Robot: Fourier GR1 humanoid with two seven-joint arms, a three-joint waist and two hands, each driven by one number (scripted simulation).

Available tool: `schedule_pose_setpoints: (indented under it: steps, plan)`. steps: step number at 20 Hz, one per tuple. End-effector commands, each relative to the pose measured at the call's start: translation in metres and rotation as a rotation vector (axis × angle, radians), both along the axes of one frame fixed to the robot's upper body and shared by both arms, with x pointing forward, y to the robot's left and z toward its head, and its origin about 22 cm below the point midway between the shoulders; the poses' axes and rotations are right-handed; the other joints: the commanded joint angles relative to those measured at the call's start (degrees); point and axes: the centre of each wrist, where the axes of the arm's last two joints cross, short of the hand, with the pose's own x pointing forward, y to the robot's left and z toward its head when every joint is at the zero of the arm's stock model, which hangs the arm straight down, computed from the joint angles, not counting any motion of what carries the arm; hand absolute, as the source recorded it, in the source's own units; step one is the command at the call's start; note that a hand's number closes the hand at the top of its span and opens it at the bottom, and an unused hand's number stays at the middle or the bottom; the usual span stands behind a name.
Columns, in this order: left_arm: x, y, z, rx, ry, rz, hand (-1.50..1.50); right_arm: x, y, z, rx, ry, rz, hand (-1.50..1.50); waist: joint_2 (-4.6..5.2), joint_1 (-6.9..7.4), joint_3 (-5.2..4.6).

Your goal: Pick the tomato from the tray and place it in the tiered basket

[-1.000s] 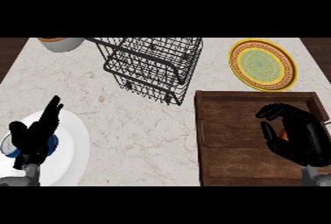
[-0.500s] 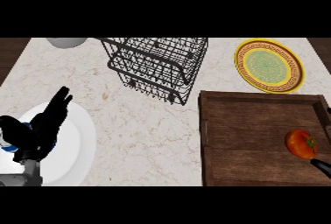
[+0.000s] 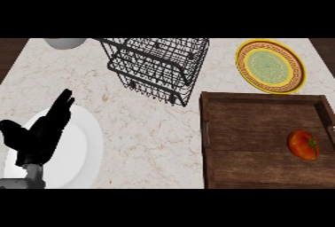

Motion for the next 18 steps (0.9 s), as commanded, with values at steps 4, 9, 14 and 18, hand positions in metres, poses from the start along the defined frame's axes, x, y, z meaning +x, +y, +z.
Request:
schedule_pose_setpoints:
  steps: [4,9,14,18]
  plan:
    - [-0.001,-0.009,0.013,-0.005,-0.008,-0.008,0.0,-0.015,0.019,0.02,-0.263,0.2,0.11,-1.5,-0.05,0.47,0.09]
    - [-0.001,-0.011,0.0,0.023,-0.006,-0.02,0.0,-0.02,0.042,0.023,-0.238,0.198,0.02,-1.5,0.16,1.04,0.1]
    - [-0.001,0.0,-0.003,0.0,0.012,-0.03,0.0,-0.017,0.063,-0.028,-0.246,0.236,-0.033,-1.5,0.31,1.84,0.15]
    - [0.004,-0.003,0.016,0.004,-0.001,-0.02,0.0,0.002,0.062,-0.032,-0.275,0.272,-0.073,-1.5,0.27,1.74,0.14]
